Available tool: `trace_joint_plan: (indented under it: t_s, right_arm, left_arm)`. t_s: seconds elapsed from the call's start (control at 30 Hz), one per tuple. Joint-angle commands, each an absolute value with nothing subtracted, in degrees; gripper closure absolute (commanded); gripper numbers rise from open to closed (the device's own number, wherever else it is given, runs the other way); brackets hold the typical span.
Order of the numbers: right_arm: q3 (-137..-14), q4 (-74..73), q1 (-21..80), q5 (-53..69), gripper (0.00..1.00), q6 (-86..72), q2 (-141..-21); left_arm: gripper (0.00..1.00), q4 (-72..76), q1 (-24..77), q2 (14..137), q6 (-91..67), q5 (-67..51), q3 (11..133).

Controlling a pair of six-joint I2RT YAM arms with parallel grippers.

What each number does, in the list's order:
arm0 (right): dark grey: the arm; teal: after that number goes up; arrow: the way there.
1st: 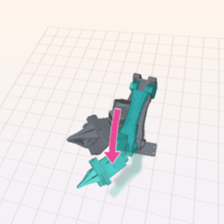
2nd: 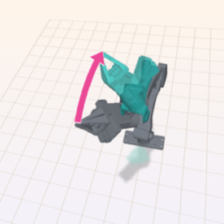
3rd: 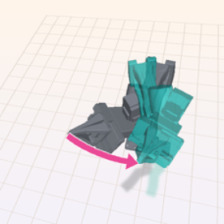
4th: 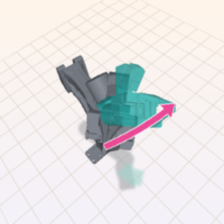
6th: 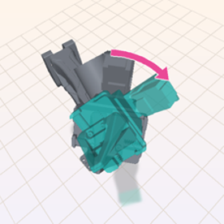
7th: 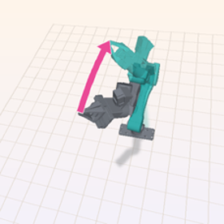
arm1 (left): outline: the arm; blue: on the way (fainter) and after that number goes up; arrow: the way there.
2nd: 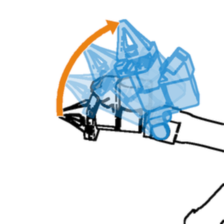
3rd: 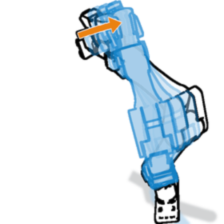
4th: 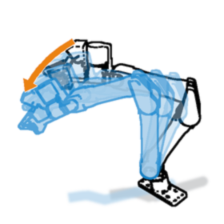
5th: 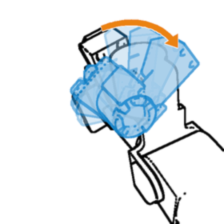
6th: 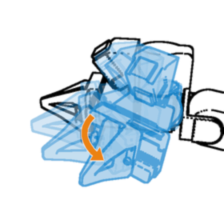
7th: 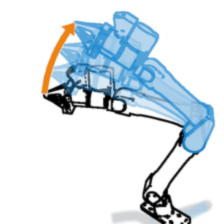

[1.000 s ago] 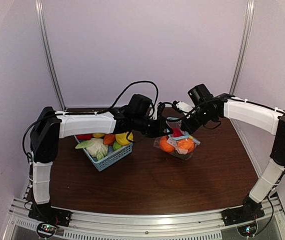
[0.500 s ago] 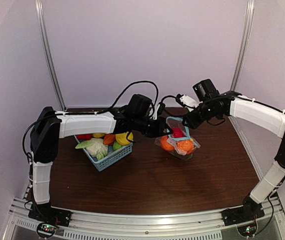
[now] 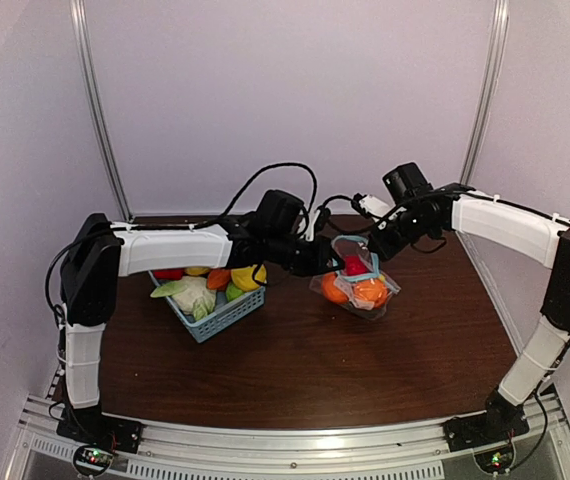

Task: Place the food in the zip-top bag and seal the zipper
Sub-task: Pass from the left arm to the right, then pick up the fake fruit from the bin.

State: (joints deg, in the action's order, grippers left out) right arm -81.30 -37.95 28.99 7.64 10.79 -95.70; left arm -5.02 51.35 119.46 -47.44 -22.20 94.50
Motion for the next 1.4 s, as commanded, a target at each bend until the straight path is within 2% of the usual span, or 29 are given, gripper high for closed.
trace_joint_plan:
  t_s: [0.0, 0.07, 0.2, 0.27, 0.33, 0.4, 0.53, 0.6, 0.73, 0.87, 1.0, 1.17, 1.37]
  right_arm:
    - [-82.2, -38.5, 27.8, 8.5, 1.00, 9.9, -95.6]
    - [-82.0, -38.3, 27.5, 8.5, 1.00, 9.8, -95.1]
    - [-81.5, -38.0, 27.0, 9.0, 1.00, 9.8, -94.4]
    - [-81.2, -37.8, 26.9, 9.2, 1.00, 9.8, -94.2]
    - [-80.9, -37.8, 26.8, 9.5, 1.00, 9.8, -94.0]
    - [-80.7, -37.6, 26.8, 9.5, 1.00, 9.9, -93.8]
    - [-80.3, -37.5, 26.7, 9.8, 1.00, 9.9, -93.2]
    - [-80.1, -37.5, 26.6, 10.1, 1.00, 9.9, -92.8]
    - [-79.6, -37.3, 26.6, 10.7, 1.00, 9.8, -92.2]
    - [-79.6, -37.3, 26.6, 11.1, 1.00, 9.8, -91.8]
    - [-79.5, -37.4, 26.6, 11.7, 1.00, 9.7, -91.9]
    - [-79.0, -37.3, 26.6, 12.2, 1.00, 9.8, -91.7]
    - [-79.2, -37.4, 26.6, 12.4, 1.00, 9.7, -91.5]
  left_arm:
    - [0.69, -6.7, 50.8, 117.7, -45.0, -20.6, 94.2]
    - [0.51, -10.5, 50.8, 117.2, -41.3, -19.3, 96.3]
    - [0.25, -19.8, 50.8, 111.2, -32.9, -10.4, 97.1]
    - [0.15, -23.4, 50.6, 107.0, -29.1, -4.2, 95.9]
    - [0.12, -27.1, 50.0, 103.8, -25.9, 0.7, 94.7]
    - [0.12, -31.6, 48.8, 101.4, -23.6, 5.1, 93.5]
    - [0.20, -37.8, 43.9, 96.8, -18.7, 9.3, 88.6]
    - [0.25, -39.3, 40.9, 94.5, -16.4, 8.2, 85.7]
    - [0.25, -37.9, 39.0, 91.7, -6.4, 5.2, 80.1]
    - [0.28, -37.7, 38.4, 93.9, 3.1, 3.8, 78.2]
    - [0.31, -37.6, 36.3, 96.9, 5.9, 0.4, 79.9]
    - [0.42, -39.4, 34.7, 101.0, 8.1, 1.7, 82.0]
    - [0.43, -37.6, 34.6, 101.8, 9.2, 3.1, 79.9]
